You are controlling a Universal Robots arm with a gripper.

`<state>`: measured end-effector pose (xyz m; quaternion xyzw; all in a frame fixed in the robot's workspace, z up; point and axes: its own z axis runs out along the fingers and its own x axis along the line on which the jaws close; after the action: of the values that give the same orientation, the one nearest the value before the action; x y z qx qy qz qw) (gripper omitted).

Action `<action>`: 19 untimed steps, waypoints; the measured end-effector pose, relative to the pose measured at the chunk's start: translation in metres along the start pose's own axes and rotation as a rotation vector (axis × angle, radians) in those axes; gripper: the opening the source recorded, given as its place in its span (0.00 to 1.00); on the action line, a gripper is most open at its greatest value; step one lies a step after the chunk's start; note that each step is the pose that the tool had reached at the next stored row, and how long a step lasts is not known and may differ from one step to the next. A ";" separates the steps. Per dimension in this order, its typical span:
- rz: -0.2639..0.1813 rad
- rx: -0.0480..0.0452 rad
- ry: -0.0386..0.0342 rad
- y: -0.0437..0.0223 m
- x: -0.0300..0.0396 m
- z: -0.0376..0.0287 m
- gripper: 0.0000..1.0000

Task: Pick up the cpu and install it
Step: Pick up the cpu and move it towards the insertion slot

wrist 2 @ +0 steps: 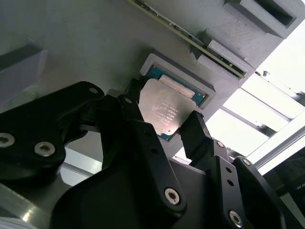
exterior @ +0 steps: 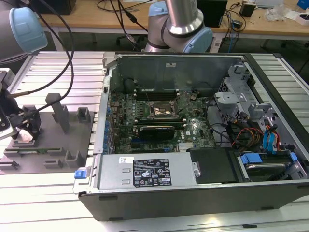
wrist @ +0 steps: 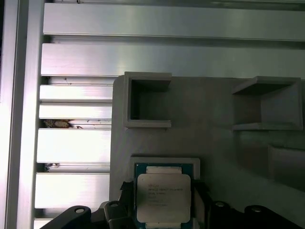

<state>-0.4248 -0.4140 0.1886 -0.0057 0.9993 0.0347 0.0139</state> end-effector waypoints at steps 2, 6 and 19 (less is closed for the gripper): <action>0.000 0.0000 0.0000 0.0000 0.0000 0.0000 0.60; 0.000 0.0001 0.0001 0.0000 0.0000 0.0000 0.54; 0.002 -0.0014 -0.0001 0.0016 -0.0006 -0.0222 0.54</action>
<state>-0.4248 -0.4140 0.2108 -0.0047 0.9993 0.0354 0.0139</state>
